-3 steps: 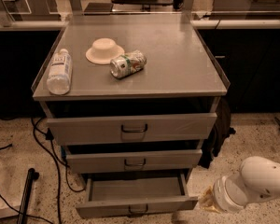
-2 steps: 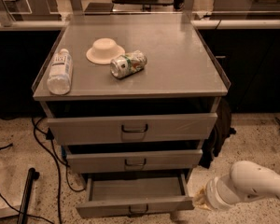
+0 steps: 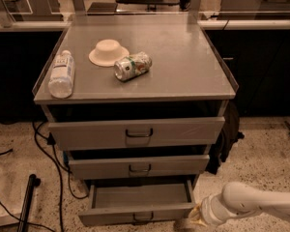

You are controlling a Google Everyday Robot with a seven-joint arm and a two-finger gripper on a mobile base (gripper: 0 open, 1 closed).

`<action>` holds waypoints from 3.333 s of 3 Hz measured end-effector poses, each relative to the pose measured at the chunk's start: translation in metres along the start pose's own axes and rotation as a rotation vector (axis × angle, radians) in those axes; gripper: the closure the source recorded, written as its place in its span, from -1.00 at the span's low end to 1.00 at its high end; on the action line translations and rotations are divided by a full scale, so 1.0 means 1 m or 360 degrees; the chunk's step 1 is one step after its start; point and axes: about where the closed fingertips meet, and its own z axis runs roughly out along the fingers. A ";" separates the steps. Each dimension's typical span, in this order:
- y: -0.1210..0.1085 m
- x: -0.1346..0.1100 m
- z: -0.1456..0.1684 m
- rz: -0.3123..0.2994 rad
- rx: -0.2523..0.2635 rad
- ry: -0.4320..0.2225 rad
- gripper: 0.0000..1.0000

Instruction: Close bottom drawer

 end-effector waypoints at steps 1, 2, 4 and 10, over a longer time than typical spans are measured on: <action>0.011 0.005 0.021 0.0028 -0.0050 -0.0019 1.00; 0.012 0.010 0.026 0.0035 -0.0056 -0.0009 1.00; 0.023 0.071 0.112 0.0109 -0.0109 0.0028 1.00; -0.014 0.081 0.185 -0.0103 -0.0021 -0.0170 1.00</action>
Offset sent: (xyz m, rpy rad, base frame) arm -0.0184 -0.0137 -0.1106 -0.0503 0.1086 -0.0290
